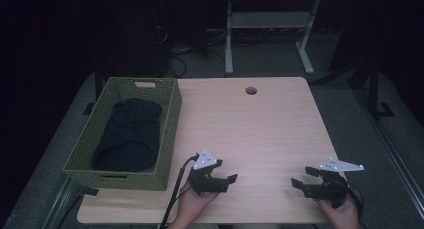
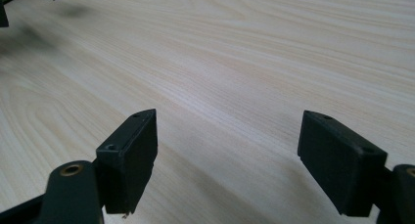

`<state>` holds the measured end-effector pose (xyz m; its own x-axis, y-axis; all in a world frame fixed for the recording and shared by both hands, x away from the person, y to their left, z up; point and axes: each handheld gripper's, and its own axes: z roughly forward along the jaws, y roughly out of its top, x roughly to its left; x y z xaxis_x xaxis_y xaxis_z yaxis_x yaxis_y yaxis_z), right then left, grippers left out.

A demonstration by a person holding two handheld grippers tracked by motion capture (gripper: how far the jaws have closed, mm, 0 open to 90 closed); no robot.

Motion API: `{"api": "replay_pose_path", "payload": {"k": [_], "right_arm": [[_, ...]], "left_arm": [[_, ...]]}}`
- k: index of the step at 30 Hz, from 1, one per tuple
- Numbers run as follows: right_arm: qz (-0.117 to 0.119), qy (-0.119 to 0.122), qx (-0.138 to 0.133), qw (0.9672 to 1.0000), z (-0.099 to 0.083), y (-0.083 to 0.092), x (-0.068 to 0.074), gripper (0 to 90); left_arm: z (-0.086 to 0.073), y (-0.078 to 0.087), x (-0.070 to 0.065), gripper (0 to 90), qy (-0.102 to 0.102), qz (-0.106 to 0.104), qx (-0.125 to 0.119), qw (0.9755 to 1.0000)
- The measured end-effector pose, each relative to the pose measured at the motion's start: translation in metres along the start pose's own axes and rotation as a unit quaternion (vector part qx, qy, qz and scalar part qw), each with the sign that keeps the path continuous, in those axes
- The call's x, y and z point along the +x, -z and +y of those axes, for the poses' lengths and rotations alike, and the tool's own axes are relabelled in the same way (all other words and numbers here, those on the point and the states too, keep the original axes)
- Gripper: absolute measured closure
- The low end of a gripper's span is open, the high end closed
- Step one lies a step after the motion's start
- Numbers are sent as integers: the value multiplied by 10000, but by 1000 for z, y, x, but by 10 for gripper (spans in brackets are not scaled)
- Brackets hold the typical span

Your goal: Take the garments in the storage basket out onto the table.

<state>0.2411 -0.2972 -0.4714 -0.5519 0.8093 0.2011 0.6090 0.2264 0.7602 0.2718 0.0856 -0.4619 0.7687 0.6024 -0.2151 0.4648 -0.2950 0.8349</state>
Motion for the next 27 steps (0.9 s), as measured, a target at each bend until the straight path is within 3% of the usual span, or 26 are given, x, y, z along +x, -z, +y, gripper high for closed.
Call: {"api": "replay_pose_path", "payload": {"k": [5,13,20,27], "right_arm": [[37,29,28,10000,0,-1,1,220],[47,42,36,10000,-1,-1,3,215],[156,-87,-152,9997,3,-4,1,207],[177,-114,-189,9996,5,-6,3,193]], "left_arm": [[6,7,-2,239,-7,-24,-77,10000],[22,19,-9,238,-239,-35,-271,9993],[34,34,-8,230,-171,46,-374,9991],[49,57,-2,228,-100,98,-632,9979]]}}
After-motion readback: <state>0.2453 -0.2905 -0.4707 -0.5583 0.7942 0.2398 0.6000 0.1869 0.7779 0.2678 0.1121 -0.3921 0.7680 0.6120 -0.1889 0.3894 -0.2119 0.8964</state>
